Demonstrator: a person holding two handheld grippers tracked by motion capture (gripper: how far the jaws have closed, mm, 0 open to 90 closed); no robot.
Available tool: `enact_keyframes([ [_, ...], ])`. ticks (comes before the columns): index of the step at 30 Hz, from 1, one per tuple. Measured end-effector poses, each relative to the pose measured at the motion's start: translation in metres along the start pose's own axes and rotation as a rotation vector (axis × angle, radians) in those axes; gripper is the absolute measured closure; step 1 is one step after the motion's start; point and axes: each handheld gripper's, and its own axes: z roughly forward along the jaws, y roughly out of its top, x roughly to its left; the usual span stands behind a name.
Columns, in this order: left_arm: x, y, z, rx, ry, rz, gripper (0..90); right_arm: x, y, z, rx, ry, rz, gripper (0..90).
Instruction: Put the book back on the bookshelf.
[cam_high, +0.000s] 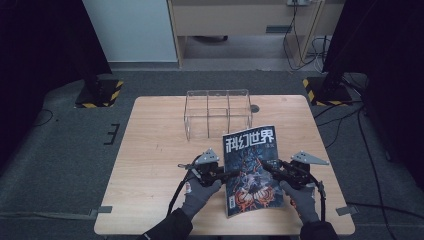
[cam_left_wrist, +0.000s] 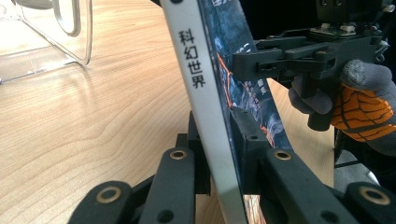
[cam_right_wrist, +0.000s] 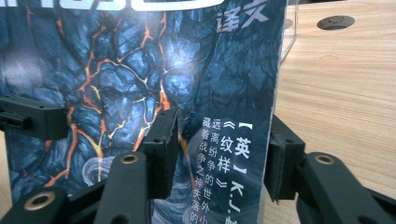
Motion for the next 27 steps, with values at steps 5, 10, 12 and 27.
enact_keyframes([
  [5, -0.002, 0.002, -0.002, -0.006, 0.002, 0.016, 79.6, -0.001, 0.0, 0.001, 0.007, -0.006, -0.006, 47.0],
  [10, -0.003, 0.005, -0.005, -0.012, 0.005, 0.027, 81.6, -0.001, -0.001, 0.003, 0.019, -0.008, -0.009, 43.2],
  [12, -0.004, 0.006, -0.006, -0.016, 0.006, 0.029, 82.1, -0.001, -0.002, 0.003, 0.022, -0.011, -0.015, 42.1],
  [27, -0.009, 0.011, -0.009, -0.017, -0.019, 0.078, 82.2, -0.006, -0.004, 0.006, 0.003, 0.01, 0.011, 39.7],
])
